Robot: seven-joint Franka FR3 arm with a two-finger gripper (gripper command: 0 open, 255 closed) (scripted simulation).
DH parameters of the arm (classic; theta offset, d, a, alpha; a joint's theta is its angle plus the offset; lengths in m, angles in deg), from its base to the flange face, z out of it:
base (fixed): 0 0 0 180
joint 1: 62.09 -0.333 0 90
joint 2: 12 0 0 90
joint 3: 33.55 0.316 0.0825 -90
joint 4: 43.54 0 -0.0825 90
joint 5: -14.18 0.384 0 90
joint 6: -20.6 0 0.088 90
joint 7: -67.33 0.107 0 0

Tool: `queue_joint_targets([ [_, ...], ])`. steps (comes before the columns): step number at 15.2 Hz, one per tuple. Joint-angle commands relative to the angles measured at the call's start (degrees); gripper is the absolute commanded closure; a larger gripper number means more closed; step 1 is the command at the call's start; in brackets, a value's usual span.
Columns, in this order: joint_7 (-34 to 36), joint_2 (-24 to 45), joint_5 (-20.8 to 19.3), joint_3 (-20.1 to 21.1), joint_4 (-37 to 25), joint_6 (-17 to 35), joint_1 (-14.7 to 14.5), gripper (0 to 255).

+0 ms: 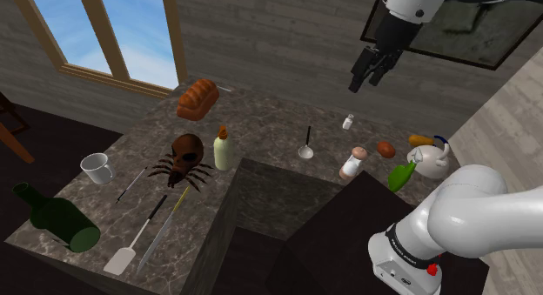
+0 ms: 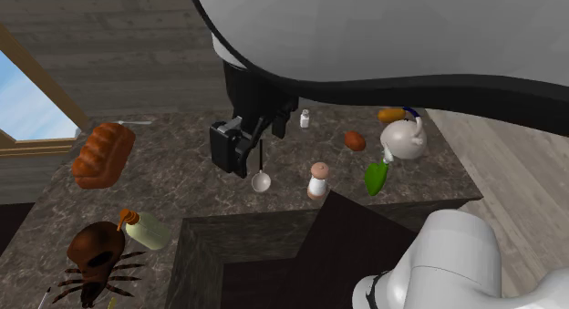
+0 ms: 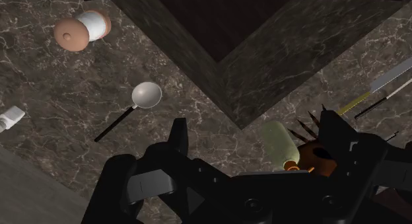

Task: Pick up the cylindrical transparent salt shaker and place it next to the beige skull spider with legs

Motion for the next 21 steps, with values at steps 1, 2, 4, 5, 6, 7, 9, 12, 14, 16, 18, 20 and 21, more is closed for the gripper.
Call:
queue_joint_targets([
  [1, 0.00, 0.00, 0.00, 0.00, 0.00, 0.00, 0.00, 0],
  [2, -0.90, -0.47, -0.57, -0.61, 1.89, 1.36, 0.25, 0],
  [4, -2.70, -1.23, -1.77, -1.88, 5.51, 4.13, 0.80, 0],
  [5, -3.59, -1.50, -2.39, -2.54, 7.23, 5.55, 1.10, 0],
  [6, -4.49, -1.70, -3.03, -3.22, 8.90, 6.99, 1.43, 0],
  [7, -5.38, -1.82, -3.69, -3.92, 10.51, 8.46, 1.77, 0],
  [9, -7.17, -1.82, -5.05, -5.39, 13.56, 11.48, 2.51, 0],
  [12, -9.86, -1.15, -7.21, -7.75, 17.67, 16.30, 3.74, 0],
  [14, -11.66, -0.20, -8.71, -9.43, 20.08, 19.71, 4.65, 0],
  [16, -13.49, 1.19, -10.23, -11.18, 22.21, 23.31, 5.60, 0],
  [18, -15.30, 3.06, -11.77, -13.05, 24.02, 27.10, 6.52, 0],
  [20, -17.12, 5.42, -13.28, -14.99, 25.51, 31.09, 7.42, 0],
  [21, -18.05, 6.80, -14.00, -15.99, 26.12, 33.15, 7.85, 0],
])
